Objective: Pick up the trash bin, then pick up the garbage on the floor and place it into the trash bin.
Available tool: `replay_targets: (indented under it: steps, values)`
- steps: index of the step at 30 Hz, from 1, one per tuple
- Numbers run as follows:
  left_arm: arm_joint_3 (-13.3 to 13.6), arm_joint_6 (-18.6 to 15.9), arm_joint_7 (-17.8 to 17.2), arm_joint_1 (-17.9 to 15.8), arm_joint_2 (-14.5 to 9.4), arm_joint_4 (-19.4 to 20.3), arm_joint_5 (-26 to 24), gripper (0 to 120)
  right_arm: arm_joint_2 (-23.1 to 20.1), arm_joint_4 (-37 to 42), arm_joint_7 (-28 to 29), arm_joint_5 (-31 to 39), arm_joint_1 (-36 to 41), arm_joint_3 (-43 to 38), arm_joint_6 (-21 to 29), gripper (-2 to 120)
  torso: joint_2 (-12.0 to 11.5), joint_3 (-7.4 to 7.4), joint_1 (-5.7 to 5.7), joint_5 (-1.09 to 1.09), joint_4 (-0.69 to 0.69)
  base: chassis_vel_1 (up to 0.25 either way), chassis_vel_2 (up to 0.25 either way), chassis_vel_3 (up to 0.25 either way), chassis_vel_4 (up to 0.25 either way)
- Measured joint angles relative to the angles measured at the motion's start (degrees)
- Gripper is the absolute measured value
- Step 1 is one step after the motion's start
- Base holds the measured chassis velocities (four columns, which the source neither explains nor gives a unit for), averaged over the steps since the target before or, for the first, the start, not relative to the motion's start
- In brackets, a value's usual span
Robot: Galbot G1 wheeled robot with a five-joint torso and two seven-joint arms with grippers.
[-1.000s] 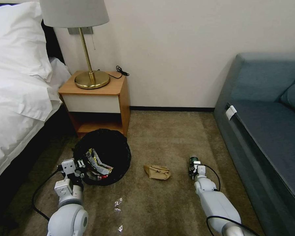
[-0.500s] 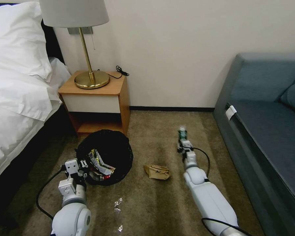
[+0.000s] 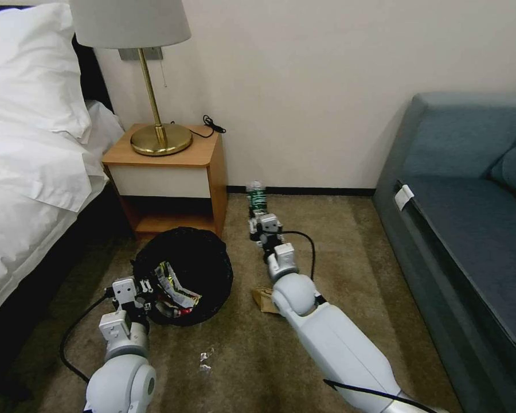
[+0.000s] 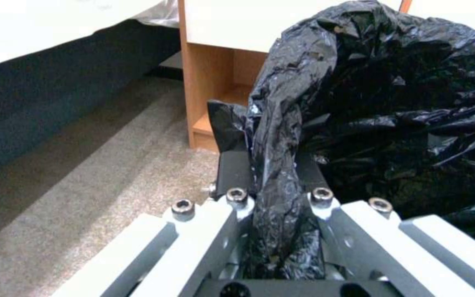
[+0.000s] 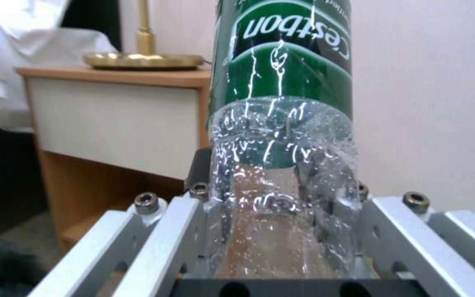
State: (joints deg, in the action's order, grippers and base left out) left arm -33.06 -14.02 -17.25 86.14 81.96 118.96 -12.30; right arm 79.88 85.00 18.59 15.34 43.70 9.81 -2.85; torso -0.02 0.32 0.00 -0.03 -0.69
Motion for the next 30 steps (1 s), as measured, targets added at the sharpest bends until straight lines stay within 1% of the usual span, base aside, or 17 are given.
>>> replay_targets:
  steps: [4,9,10,19,22,30]
  values:
    - [-0.26,-0.3,0.04,-0.01,-0.52,-0.01,-0.57,4,0.65,2.76,2.47,3.31,0.7,3.91,0.41,24,0.0,0.0,0.0,0.01,0.01,0.0,0.0,0.0,0.0]
    - [-0.39,-0.32,0.08,-0.23,-0.75,-0.65,-0.75,4,1.33,4.94,3.58,3.84,2.1,6.48,0.96,24,0.0,0.0,0.0,0.01,0.0,0.0,0.0,0.0,0.0]
    - [-0.41,-0.32,0.16,-0.41,-0.78,-1.14,-0.78,4,1.88,5.69,4.19,3.82,2.96,8.59,1.05,24,0.0,0.0,0.0,0.01,0.0,0.0,0.0,0.0,0.0]
    - [-0.38,-0.32,0.3,-1.0,-0.59,-1.6,-0.92,4,3.25,5.7,4.5,3.71,2.97,11.91,0.68,24,0.0,0.0,0.0,0.01,0.0,0.0,0.0,0.0,0.0]
    - [-0.35,-0.32,0.35,-1.42,-0.46,-1.75,-1.07,4,3.88,4.93,4.25,3.68,2.89,13.22,-0.18,24,0.0,0.0,0.0,0.01,0.0,0.0,0.0,0.0,0.0]
    - [-0.32,-0.33,0.37,-1.87,-0.34,-1.75,-1.24,4,4.03,3.66,3.54,2.52,4.37,14.31,-1.41,24,0.0,0.0,0.0,0.02,0.0,0.0,0.0,0.0,0.0]
